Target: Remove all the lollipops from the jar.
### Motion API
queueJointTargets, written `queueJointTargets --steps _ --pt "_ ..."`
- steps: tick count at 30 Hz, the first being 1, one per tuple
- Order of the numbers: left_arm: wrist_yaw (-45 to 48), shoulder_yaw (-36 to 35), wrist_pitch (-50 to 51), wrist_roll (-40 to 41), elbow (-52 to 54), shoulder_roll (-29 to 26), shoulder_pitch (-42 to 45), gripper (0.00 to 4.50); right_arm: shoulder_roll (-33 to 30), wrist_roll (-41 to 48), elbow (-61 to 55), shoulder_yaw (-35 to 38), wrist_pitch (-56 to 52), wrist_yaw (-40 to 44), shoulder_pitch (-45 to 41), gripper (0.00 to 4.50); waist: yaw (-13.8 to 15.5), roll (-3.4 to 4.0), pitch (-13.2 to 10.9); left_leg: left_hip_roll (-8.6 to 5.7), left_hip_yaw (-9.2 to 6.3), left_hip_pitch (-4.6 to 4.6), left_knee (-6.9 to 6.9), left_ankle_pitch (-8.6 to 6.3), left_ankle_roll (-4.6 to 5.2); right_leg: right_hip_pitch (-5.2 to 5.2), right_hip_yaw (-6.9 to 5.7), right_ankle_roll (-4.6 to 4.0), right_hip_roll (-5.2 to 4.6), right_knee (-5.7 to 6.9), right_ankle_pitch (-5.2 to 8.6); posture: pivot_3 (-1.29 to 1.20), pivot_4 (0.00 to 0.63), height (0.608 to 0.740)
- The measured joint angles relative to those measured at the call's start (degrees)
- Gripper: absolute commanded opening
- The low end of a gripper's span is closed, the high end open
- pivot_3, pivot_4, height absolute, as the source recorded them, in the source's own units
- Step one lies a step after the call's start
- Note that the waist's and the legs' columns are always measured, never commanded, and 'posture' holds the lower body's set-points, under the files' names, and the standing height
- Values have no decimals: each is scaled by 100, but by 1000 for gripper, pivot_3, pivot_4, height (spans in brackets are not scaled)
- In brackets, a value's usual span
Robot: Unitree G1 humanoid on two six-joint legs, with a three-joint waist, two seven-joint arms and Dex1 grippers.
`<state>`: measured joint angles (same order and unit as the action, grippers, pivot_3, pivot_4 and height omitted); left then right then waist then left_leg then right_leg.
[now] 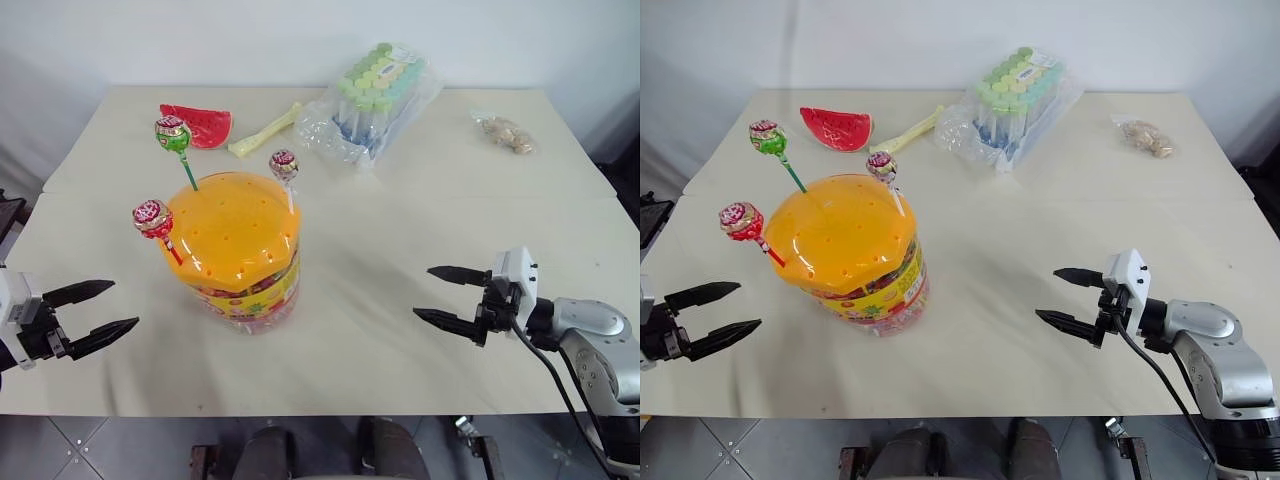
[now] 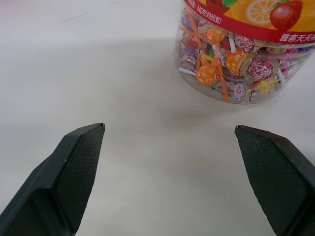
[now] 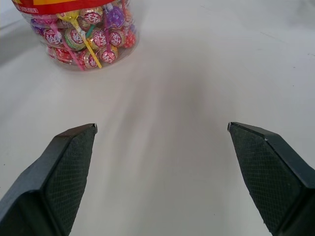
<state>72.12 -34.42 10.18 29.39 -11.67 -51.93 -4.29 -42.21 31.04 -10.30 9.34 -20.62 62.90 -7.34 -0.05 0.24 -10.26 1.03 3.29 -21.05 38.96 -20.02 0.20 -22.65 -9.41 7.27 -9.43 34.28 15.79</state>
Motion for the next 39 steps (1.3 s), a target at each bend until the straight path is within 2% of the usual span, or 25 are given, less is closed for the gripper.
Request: queueJointTargets --steps 5,10,18,22,27,31,36,39 --pt "-9 -2 250 49 117 -49 -3 4500 0 10 0 0 -70 0 -101 4472 1 0 0 0 3 0 2 0 0 -2 4 0 0 3 0 0 150 740" --pt "-219 -130 798 153 668 -76 -259 4500 -38 66 3 -1 -83 51 -140 4472 -3 -1 0 1 7 1 2 -3 2 -3 10 0 0 3 0 0 150 740" --pt "99 -1116 1117 710 1639 -508 -439 4500 -296 350 -44 11 -109 527 -332 4472 5 -1 -4 5 15 1 7 -7 1 -6 17 1 2 5 0 0 150 740" --pt "109 -1275 1362 1120 2202 -578 -213 4500 -442 738 -518 82 -255 731 -378 4472 12 2 -6 7 15 2 11 -8 2 -6 20 2 2 6 -1 0 150 740" --pt "178 -1292 1676 1494 2695 -683 -150 4500 -669 1360 -1171 383 -595 782 -381 4472 7 2 -8 8 16 2 11 -10 0 -6 21 1 5 6 -1 0 150 740" --pt "185 -1196 1858 1978 2827 -858 483 4500 -772 2216 -1640 644 -1030 623 -728 4472 8 0 -10 9 17 5 14 -10 -1 -6 26 1 6 12 -1 0 150 740" --pt "10 -626 1915 2352 2946 -820 1280 4500 -798 3055 -1951 782 -1432 227 -1186 4472 19 0 -11 7 21 7 15 -11 0 -5 29 1 6 14 -2 0 150 740" --pt "-14 -314 1989 2487 2951 -695 1389 4500 -797 3311 -2128 779 -1554 92 -1206 4472 17 0 -11 7 22 6 15 -11 0 -7 29 1 6 13 -2 0 150 740"
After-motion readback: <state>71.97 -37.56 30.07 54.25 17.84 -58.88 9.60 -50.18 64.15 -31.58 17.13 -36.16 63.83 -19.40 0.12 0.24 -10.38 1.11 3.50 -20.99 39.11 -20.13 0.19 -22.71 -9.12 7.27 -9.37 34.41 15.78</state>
